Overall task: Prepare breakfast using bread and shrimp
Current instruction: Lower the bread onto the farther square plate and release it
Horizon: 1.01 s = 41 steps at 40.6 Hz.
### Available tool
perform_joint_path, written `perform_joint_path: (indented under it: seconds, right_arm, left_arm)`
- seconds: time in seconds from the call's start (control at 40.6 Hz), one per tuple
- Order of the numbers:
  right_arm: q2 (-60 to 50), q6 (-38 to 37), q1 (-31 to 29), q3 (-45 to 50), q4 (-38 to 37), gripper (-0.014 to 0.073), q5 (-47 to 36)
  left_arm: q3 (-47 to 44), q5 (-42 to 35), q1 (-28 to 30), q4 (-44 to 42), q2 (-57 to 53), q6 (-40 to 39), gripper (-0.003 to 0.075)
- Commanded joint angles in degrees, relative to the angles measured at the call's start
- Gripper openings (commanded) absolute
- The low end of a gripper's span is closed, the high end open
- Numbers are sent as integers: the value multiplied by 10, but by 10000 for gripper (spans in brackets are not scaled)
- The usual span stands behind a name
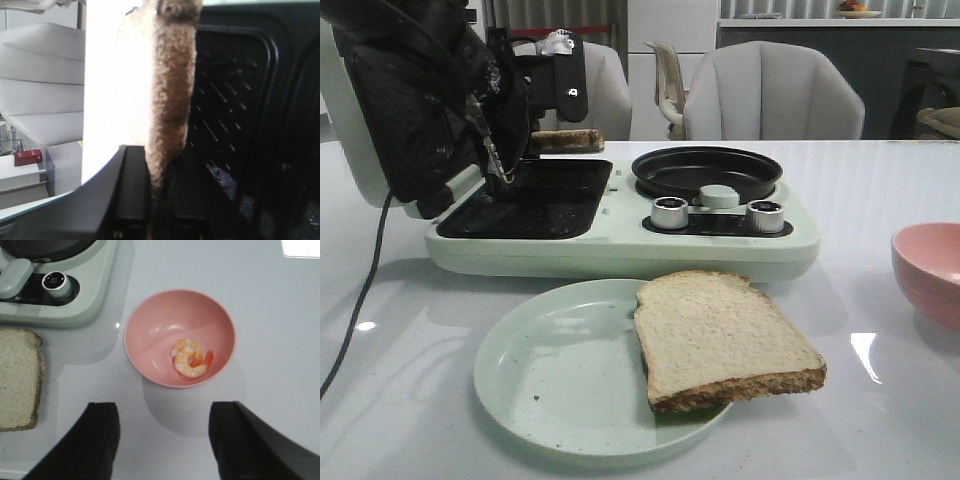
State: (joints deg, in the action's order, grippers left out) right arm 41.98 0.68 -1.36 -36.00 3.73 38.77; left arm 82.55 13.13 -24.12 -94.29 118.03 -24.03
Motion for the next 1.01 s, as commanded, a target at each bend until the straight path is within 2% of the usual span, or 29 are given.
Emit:
perform_joint_path:
  seconds: [0.0,0.049,0.197,0.271,0.567,0.739,0.813,0.887,0.985]
  right_arm:
    - [1,5,-1,-14,-1,506,-36]
    - [1,5,-1,-14,-1,506,-36]
    - [1,5,-1,-14,-1,506,-36]
    - [1,5,-1,-14,-1,506,-36]
    - [1,5,-1,-14,-1,506,-36]
    - [1,5,-1,-14,-1,506,-36]
    - [1,5,-1,-14,-1,506,-36]
    - [1,5,-1,-14,-1,506,-36]
    - [1,5,-1,-14,-1,506,-36]
  left_arm:
    - [22,9,8,-6,-27,-1,139]
    - [22,9,9,-6,-26,-1,179]
    - [22,-22,11,-6,-26,-1,387]
    - [22,-31,11,-6,-26,-1,453]
    - [7,-33,11,-6,-55,-2,456]
    - [-51,-44,7,-6,-127,-10,456]
    - [-88,-38,-2,-6,-168,-41,456]
    - [-125,0,-25,-6,-209,-54,456]
    - [-160,103,-65,14,-257,-66,456]
